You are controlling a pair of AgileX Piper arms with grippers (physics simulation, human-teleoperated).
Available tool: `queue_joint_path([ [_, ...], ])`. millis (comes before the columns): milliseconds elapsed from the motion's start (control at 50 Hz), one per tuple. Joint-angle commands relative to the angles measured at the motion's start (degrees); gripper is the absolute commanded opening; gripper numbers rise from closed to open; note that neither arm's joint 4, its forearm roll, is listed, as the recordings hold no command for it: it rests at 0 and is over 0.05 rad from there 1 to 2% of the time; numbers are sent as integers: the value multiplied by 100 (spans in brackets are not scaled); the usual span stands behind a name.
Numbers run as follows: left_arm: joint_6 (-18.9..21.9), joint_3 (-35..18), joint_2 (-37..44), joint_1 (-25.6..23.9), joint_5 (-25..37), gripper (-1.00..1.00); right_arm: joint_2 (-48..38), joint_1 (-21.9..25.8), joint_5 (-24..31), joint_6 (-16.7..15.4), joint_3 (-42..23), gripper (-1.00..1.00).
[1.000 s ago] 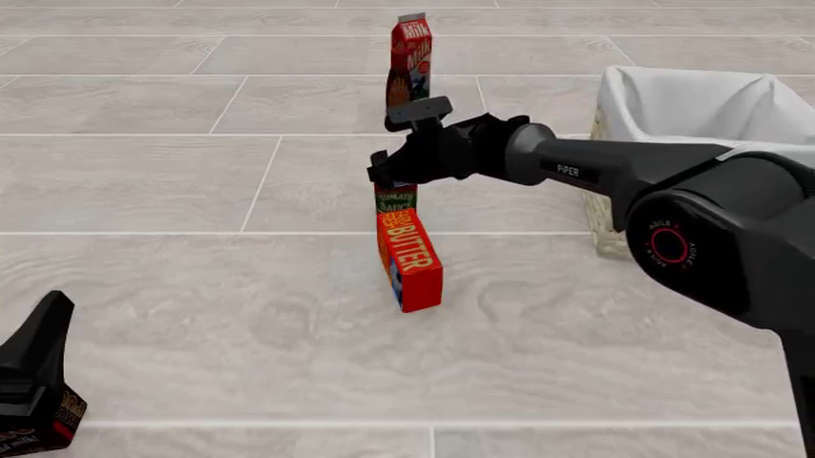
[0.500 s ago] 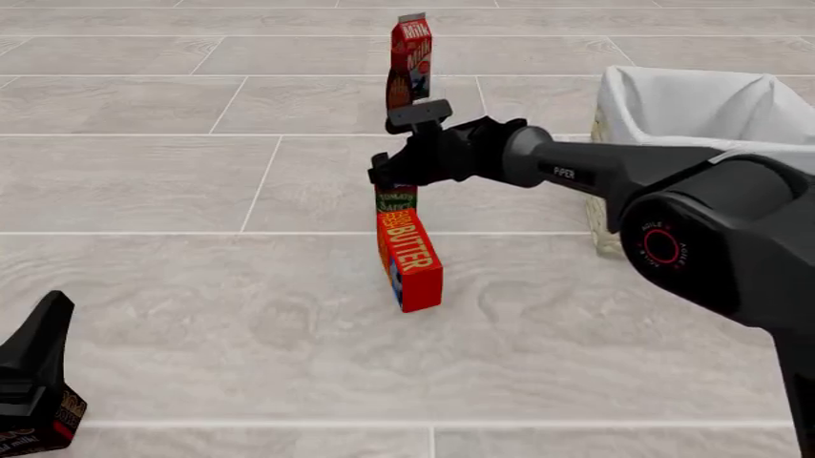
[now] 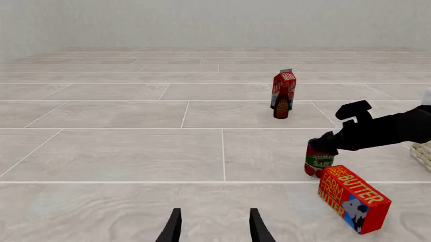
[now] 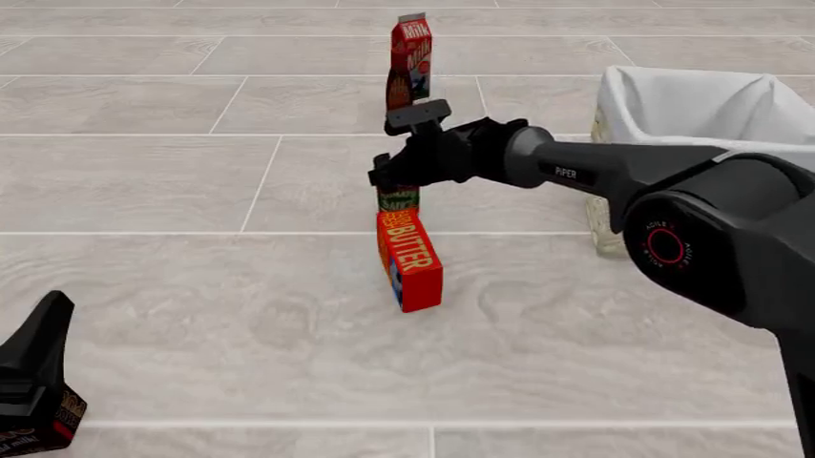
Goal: Pick the tomato sauce and place it in the basket.
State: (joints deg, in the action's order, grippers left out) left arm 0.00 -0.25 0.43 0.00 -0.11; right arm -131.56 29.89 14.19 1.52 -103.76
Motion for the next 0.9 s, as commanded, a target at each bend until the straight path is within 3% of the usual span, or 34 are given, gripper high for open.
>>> queue_joint_path([
  [20,0,0,0,0,0,100,478,-55,-105,-34,298,-100],
  [480,0,0,0,0,0,100,3450,-735,602,-729,996,-100],
  [900,0,0,0,0,0,100,4977,-1791,961,-889,1502,-100],
])
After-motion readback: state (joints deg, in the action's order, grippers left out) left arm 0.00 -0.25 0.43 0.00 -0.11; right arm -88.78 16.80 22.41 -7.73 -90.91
